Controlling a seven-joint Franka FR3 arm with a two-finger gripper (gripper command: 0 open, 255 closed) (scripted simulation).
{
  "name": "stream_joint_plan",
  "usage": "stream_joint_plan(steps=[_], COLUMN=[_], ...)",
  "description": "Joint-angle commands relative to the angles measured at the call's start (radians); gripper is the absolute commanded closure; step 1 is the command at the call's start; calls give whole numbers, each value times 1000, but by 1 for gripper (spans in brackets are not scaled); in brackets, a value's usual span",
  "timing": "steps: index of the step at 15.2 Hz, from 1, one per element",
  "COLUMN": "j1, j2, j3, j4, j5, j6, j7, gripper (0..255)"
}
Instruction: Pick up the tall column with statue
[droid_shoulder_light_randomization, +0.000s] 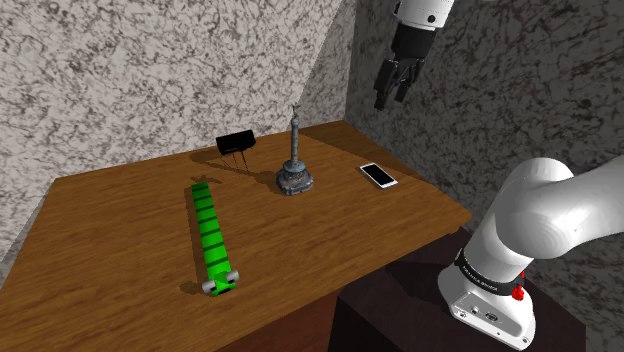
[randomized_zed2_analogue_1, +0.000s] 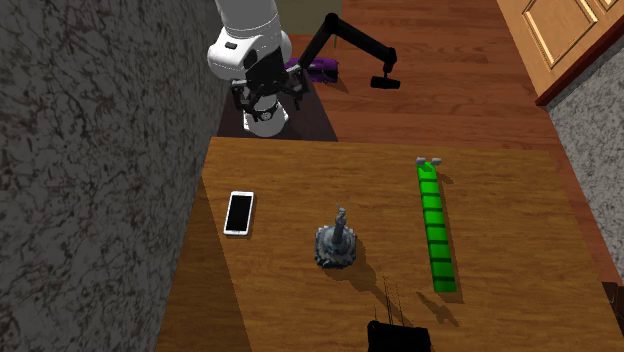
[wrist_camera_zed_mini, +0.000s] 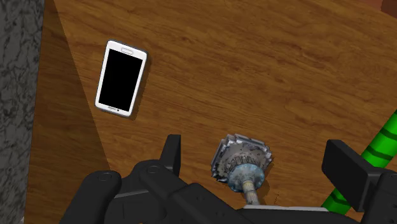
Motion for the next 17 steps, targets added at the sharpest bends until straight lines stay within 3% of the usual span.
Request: stream_joint_plan(steps=[1,9,17], j1=[0,45,81], j2=[0,318,630], j3=[0,-7,-6], j4=[0,176,430], j5=[0,34,75], j6=[0,144,203], j7=[0,-56,-116], gripper=[0,0,0])
